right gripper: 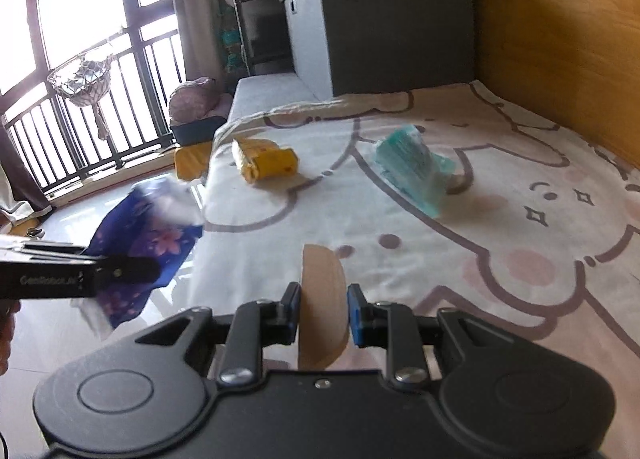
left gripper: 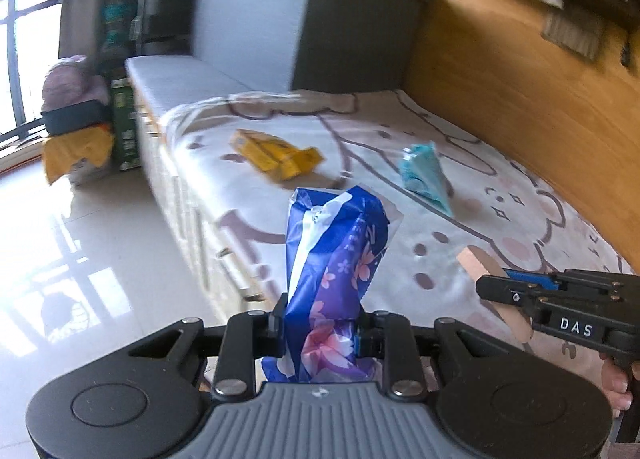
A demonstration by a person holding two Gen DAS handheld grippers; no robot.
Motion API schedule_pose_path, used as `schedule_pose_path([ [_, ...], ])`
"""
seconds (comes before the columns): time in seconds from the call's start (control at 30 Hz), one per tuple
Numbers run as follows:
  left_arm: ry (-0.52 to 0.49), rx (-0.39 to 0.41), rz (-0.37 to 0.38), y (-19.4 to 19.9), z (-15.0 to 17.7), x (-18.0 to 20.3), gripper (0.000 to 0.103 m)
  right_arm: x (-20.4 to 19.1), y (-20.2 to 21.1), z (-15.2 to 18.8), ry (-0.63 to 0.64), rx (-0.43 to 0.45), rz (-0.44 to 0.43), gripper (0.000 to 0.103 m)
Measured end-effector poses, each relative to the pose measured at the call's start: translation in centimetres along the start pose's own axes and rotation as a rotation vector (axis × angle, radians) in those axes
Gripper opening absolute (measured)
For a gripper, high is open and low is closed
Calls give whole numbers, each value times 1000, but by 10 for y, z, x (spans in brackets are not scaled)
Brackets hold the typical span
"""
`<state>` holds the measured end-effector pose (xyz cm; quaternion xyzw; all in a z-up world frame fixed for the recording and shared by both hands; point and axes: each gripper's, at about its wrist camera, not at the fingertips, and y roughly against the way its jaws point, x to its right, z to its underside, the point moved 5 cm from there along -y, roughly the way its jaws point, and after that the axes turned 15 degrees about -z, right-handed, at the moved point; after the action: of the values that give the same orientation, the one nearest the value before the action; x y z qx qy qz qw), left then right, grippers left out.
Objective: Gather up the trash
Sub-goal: 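Lift the purple bag and cardboard strip and carry them to the wastebasket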
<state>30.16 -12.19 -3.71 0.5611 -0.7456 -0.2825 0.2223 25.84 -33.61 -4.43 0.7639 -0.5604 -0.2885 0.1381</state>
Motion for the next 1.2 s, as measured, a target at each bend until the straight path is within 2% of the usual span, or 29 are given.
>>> schedule_pose_path([
  [0.37,115,12,-120,34,23,-76,28,-67,-31,-9,38,-2,-85,25],
  [0.67,224,-5,-235,40,54,-139,28,-122,-74,3,86,-60,-169,25],
  [0.8,267,-31,-281,34,72,-163,28,-141,-97,16,97,-98,-203,25],
  [0.93,266,-69,-338,24,95,-185,28,-155,-124,36,79,-150,-258,25],
  [1.2,326,-202,-364,-16,142,-218,28,-163,-184,86,43,-292,-247,25],
])
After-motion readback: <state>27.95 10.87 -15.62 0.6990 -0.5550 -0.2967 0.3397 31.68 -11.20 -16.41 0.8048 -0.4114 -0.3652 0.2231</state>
